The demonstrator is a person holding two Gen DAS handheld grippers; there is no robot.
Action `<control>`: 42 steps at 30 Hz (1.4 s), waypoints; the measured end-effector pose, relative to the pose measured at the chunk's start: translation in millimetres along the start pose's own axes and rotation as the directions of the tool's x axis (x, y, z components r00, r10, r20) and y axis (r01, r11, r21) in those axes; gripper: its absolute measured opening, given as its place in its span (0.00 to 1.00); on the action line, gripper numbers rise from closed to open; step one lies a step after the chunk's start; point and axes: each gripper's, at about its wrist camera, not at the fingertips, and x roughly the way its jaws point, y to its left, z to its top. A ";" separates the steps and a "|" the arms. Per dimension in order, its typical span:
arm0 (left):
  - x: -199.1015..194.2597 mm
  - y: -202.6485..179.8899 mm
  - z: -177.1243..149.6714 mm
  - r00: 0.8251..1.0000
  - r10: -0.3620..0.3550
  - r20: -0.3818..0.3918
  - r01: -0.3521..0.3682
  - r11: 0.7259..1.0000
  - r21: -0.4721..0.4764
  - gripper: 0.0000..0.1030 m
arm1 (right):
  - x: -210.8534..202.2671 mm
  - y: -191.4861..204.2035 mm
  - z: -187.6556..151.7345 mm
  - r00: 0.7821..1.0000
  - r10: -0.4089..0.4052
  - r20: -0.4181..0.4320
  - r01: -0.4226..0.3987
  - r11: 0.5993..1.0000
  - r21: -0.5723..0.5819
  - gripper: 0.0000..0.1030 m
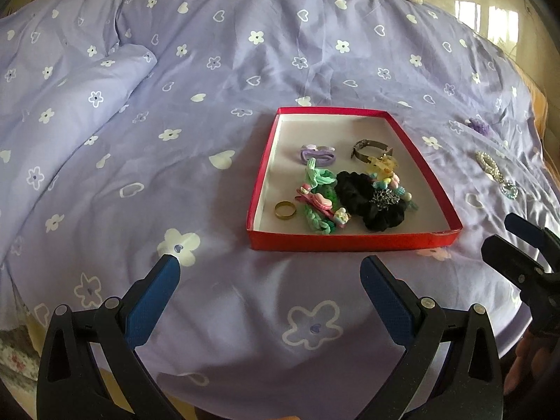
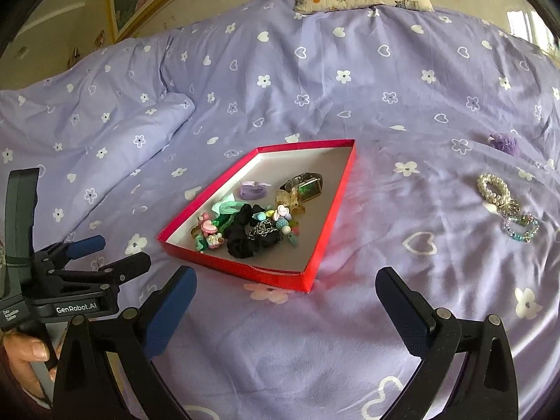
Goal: Organize jewelry
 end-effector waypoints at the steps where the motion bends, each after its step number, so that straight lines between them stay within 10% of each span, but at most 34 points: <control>1: -0.1 0.3 0.1 1.000 0.000 0.000 0.000 1.000 0.001 1.00 | 0.3 0.2 0.0 1.000 0.001 -0.002 -0.001 1.000 0.000 1.00; 42: -23.6 -8.1 6.4 0.996 0.010 0.090 -0.012 1.000 0.020 1.00 | -14.2 6.8 3.0 0.996 0.006 0.087 -0.005 1.000 -0.018 1.00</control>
